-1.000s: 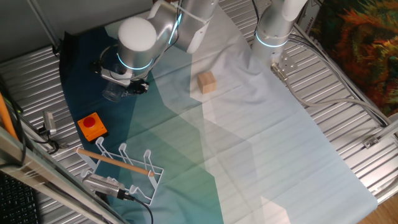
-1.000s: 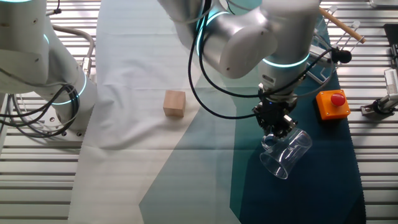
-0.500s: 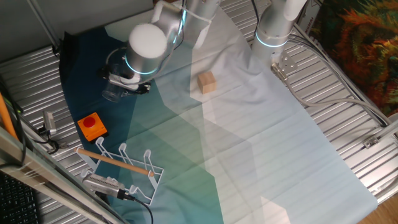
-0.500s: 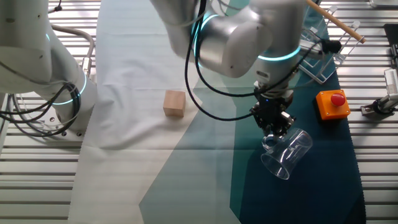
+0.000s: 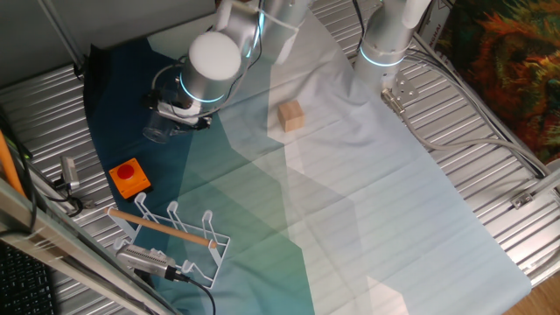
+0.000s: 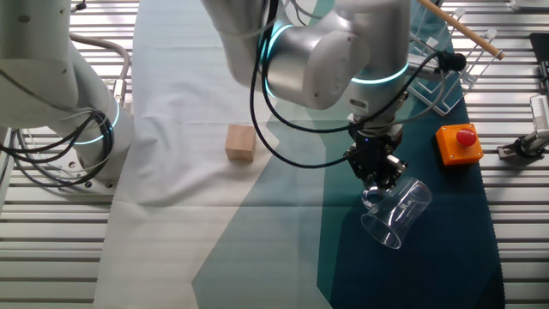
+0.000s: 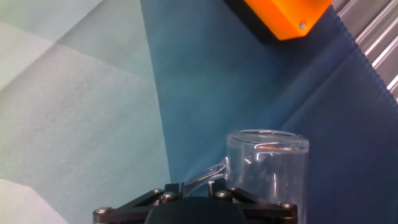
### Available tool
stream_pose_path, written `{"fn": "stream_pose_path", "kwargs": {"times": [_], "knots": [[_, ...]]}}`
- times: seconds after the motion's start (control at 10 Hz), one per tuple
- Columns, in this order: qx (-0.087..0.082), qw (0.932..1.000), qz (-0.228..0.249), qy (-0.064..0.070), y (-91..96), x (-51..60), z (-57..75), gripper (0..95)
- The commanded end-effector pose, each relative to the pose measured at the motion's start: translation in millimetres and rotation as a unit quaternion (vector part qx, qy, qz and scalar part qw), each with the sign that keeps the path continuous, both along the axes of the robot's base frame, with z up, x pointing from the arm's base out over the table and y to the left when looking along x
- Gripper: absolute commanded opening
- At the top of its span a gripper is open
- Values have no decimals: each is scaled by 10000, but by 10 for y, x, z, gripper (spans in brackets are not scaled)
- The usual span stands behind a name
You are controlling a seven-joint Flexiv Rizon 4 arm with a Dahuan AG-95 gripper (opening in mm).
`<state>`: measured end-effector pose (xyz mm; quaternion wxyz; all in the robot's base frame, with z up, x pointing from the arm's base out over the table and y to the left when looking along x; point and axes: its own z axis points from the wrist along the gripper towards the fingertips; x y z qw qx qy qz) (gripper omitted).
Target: Put the cup on the cup rack
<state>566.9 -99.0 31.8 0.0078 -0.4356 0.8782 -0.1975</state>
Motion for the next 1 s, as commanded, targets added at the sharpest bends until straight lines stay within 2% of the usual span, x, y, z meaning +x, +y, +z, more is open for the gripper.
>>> {"fn": "stream_pose_path", "kwargs": {"times": [0.1,0.7,0.8,1.0], "knots": [[16,9999,101,-47,-12,15,-15,380],[66,9999,136,-63,-49,11,-21,380],[79,9998,143,-96,-54,2,-30,190],[93,9997,172,-144,-67,-17,-65,190]]}}
